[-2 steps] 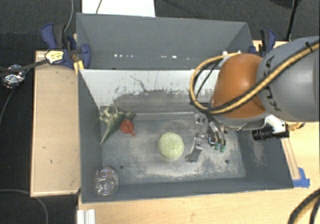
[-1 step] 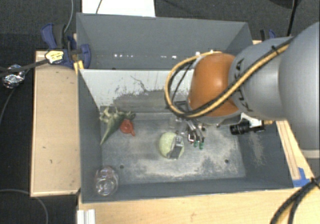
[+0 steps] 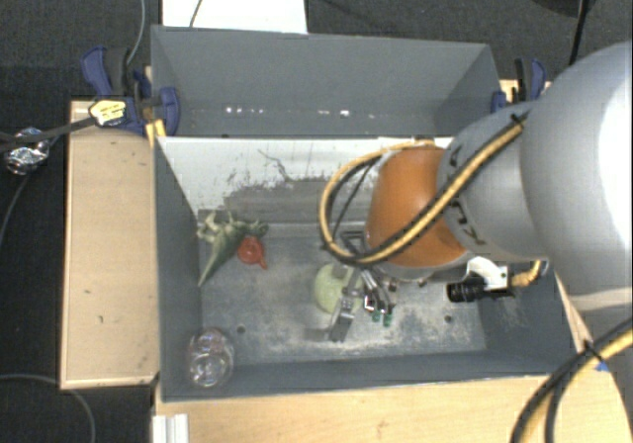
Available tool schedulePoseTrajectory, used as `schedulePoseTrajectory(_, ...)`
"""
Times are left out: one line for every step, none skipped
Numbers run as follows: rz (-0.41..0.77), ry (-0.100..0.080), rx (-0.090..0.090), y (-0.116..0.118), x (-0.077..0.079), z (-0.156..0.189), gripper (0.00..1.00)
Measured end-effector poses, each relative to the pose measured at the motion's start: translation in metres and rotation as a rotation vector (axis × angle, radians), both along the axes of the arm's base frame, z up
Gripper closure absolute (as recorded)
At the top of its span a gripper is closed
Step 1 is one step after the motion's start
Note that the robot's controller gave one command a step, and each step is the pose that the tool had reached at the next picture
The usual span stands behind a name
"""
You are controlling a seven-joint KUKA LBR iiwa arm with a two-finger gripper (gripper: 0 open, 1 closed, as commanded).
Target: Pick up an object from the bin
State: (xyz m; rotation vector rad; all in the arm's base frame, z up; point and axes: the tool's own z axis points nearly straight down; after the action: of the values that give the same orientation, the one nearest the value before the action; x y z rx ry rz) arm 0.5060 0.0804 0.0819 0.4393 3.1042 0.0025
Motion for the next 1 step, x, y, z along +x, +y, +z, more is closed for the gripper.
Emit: schedulePoseTrajectory(0.091, -0.013, 0.002, -0.0185, 0.0131, -0.009, 1.0)
